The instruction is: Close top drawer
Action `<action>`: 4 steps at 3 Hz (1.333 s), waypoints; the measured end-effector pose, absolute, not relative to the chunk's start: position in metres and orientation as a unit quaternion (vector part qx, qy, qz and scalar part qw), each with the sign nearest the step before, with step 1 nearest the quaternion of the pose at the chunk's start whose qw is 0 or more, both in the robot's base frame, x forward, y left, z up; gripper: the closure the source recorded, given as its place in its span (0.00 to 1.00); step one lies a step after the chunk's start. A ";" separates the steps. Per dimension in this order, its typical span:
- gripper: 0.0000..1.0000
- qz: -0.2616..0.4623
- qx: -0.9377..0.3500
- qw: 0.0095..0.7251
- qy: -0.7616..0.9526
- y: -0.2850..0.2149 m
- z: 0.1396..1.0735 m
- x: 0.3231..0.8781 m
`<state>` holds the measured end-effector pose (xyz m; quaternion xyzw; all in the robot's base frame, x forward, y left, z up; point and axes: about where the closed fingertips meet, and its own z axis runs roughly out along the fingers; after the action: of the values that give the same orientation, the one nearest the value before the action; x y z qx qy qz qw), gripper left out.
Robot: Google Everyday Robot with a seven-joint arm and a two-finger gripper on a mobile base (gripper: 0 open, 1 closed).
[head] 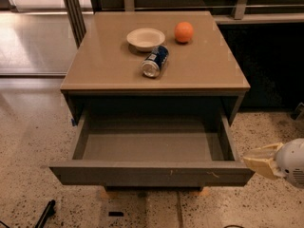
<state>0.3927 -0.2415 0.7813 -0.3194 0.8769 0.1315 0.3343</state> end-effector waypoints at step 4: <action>1.00 0.159 -0.234 0.274 0.919 -0.253 0.633 0.411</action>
Offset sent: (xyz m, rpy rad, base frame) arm -0.0232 -0.0279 -0.1468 0.0659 0.1974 -0.2482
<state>0.4110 -0.2531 0.6335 -0.2339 0.9193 0.1587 0.2737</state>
